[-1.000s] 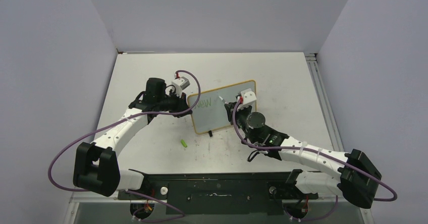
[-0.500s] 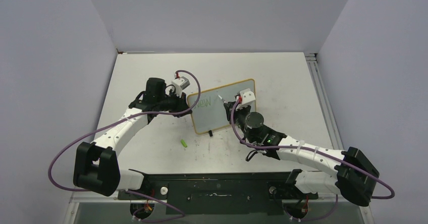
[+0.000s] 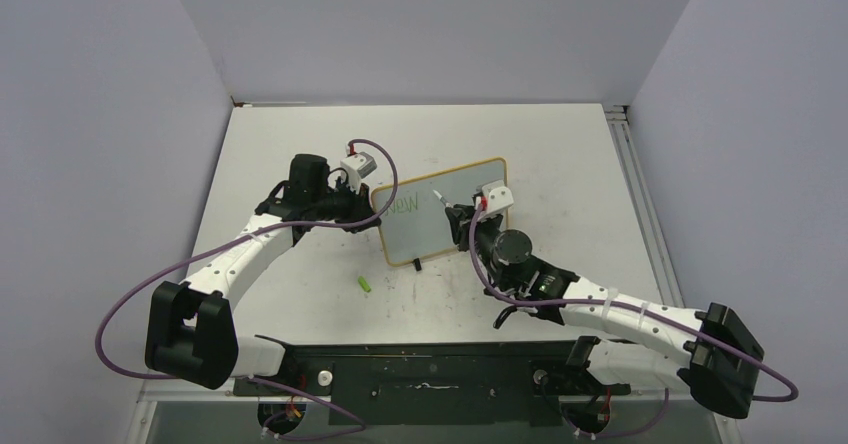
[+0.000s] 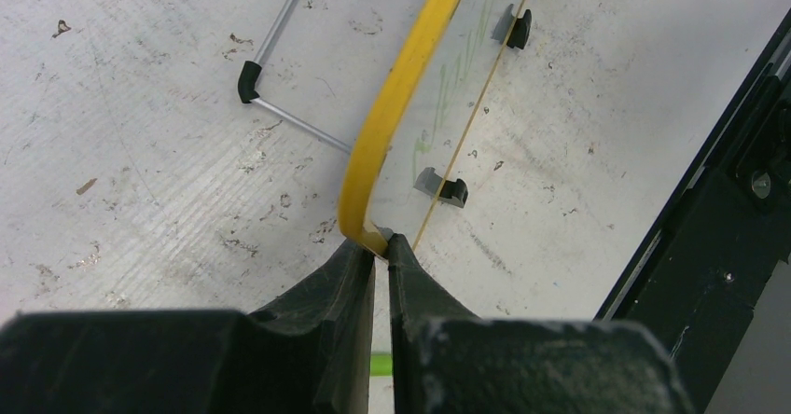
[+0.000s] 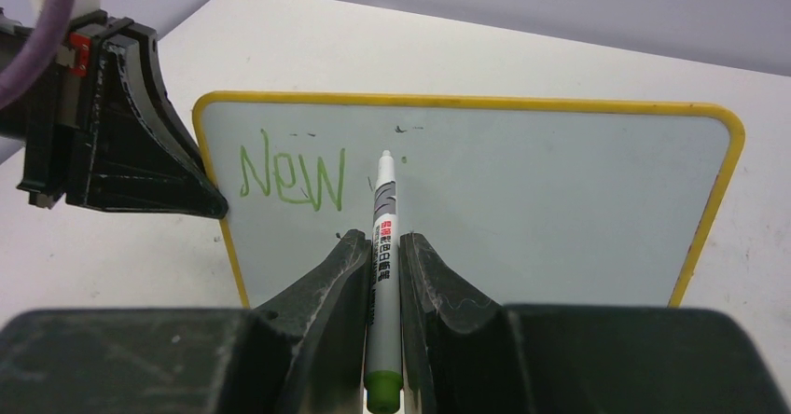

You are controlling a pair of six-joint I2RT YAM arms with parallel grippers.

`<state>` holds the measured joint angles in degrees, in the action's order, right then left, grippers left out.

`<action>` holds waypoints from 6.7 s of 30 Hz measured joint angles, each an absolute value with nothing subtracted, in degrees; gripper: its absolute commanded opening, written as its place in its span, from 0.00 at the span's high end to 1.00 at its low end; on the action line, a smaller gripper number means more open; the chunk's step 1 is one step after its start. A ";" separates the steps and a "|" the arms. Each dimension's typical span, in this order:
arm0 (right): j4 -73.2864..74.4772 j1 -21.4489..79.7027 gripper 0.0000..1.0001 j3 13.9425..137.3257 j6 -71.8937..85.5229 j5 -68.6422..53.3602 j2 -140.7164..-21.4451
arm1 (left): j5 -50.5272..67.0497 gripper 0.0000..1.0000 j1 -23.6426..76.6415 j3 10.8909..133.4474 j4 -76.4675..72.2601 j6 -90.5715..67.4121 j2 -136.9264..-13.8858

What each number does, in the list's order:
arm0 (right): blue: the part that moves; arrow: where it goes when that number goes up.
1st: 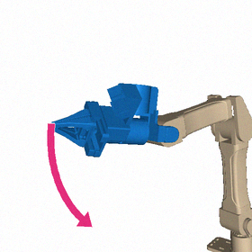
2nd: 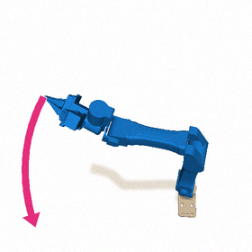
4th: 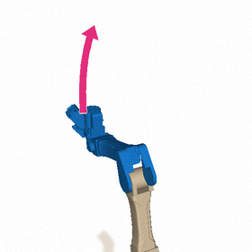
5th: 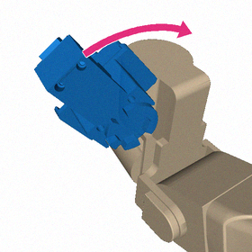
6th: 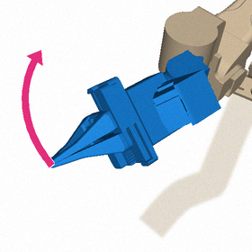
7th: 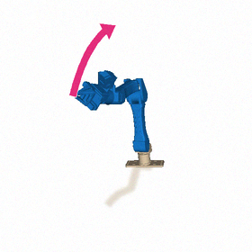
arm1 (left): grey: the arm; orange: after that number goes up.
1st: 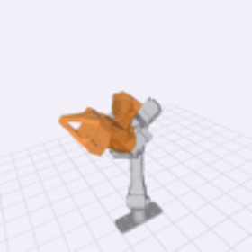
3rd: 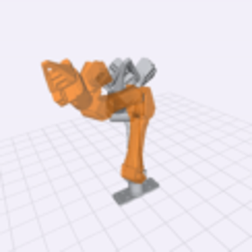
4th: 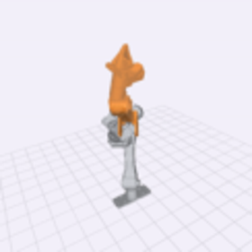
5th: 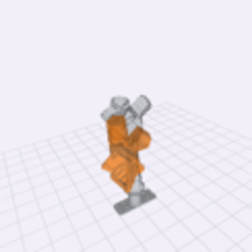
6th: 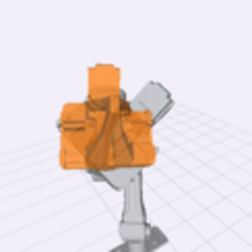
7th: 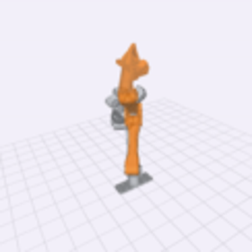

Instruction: Write a sentence on the whiteboard

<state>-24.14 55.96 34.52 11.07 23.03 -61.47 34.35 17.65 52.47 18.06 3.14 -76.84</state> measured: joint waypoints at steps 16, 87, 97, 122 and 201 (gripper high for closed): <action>-23.14 55.99 0.95 33.82 11.11 23.92 -65.32 | 34.37 1.00 17.67 52.47 18.06 3.14 -76.84; -23.55 57.87 0.95 31.35 13.58 27.03 -67.29 | 34.35 1.00 17.67 52.47 18.06 3.20 -76.84; -23.59 58.94 0.95 31.48 13.10 27.03 -67.85 | 34.35 1.00 17.69 52.47 18.09 3.20 -76.84; -22.31 57.41 0.95 33.10 9.63 26.52 -58.43 | 34.35 1.00 17.80 52.49 18.15 3.25 -76.84; -24.67 47.70 0.95 30.61 14.11 12.67 -63.00 | 33.19 1.00 18.24 52.80 18.55 3.46 -76.84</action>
<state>-24.67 47.70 30.61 14.11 12.67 -63.00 33.19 18.24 52.80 18.55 3.46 -76.84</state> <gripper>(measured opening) 0.158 0.073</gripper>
